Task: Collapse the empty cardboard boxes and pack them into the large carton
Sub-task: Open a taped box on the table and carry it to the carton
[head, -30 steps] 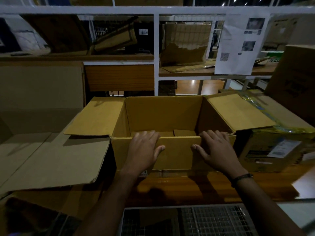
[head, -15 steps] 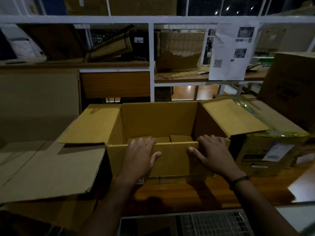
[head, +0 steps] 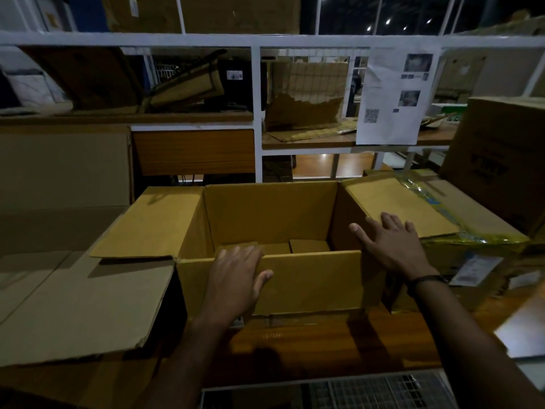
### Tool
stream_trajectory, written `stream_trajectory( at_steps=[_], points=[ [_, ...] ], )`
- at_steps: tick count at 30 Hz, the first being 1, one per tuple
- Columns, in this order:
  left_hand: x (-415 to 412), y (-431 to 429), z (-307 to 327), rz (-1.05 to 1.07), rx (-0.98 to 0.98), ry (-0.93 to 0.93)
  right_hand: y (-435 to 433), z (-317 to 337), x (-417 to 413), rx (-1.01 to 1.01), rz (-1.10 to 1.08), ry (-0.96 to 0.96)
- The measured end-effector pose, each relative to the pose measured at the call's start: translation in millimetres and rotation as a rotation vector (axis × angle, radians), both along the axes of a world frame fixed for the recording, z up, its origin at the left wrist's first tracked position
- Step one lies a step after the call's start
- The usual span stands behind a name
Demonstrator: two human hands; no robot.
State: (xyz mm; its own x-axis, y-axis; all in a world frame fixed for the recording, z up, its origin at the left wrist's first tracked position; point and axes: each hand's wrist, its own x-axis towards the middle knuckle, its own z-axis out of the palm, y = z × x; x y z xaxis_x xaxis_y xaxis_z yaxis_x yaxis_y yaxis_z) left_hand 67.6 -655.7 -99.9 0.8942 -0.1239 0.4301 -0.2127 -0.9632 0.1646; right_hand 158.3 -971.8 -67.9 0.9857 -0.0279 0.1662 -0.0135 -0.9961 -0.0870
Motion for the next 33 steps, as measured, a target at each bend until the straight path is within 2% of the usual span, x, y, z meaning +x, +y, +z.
stream_trajectory(
  at_steps=[3, 6, 7, 8, 10, 12, 14, 19, 24, 33],
  points=[
    [-2.4, -1.9, 9.8, 0.035, -0.052, 0.115, 14.1, -2.8, -11.4, -0.027, 0.012, 0.016],
    [0.8, 5.1, 33.6, 0.080, -0.319, 0.296, 27.2, -11.3, -26.2, -0.014, 0.043, -0.045],
    [5.1, 12.5, 40.8, 0.128, -0.364, 0.294, 29.1, -11.9, -27.8, -0.010, 0.039, -0.060],
    [10.5, 23.5, 47.1, 0.196, -0.330, 0.252, 30.2, -11.3, -27.9, -0.012, 0.030, -0.063],
    [23.5, 50.5, 52.4, 0.371, -0.099, 0.217, 31.1, -10.2, -26.0, -0.034, 0.013, -0.059],
    [32.5, 72.0, 49.5, 0.479, -0.007, 0.298, 33.1, -9.0, -24.2, -0.065, 0.004, -0.068],
    [34.1, 78.2, 44.0, 0.497, -0.060, 0.344, 34.6, -8.2, -21.3, -0.083, -0.003, -0.098],
    [31.8, 76.3, 40.1, 0.490, -0.056, 0.289, 38.2, -13.5, -18.5, -0.077, -0.004, -0.132],
    [22.9, 78.3, 24.2, 0.449, -0.057, 0.213, 43.5, -28.2, -30.8, -0.011, 0.008, -0.243],
    [23.9, 82.0, 31.5, 0.426, -0.041, 0.252, 102.6, -37.5, -65.4, 0.024, 0.307, -0.248]
  ],
)
